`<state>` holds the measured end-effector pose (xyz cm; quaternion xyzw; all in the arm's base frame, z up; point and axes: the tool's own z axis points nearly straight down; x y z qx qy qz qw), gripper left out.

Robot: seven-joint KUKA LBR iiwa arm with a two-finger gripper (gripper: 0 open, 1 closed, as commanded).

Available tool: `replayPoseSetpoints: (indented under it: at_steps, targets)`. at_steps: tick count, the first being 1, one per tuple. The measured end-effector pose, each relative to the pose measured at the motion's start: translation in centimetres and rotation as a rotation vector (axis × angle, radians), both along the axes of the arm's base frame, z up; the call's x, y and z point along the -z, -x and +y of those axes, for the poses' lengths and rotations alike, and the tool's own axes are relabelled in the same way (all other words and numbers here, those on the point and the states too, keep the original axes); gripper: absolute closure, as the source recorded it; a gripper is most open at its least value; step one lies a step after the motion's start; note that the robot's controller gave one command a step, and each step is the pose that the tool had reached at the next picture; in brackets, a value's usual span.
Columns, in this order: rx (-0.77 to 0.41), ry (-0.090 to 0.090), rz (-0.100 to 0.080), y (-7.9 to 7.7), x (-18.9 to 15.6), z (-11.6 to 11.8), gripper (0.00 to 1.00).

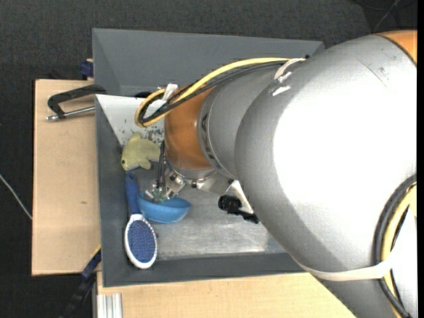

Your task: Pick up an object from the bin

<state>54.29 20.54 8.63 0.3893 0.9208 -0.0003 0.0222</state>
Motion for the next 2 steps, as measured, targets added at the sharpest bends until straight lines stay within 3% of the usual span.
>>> replayPoseSetpoints:
  at_steps: [1,2]
  targets:
    - [0.189,-0.006,0.005,0.7,0.1,-0.1,0.0]
    - [0.319,-0.032,0.01,1.3,0.7,-2.2,0.0]
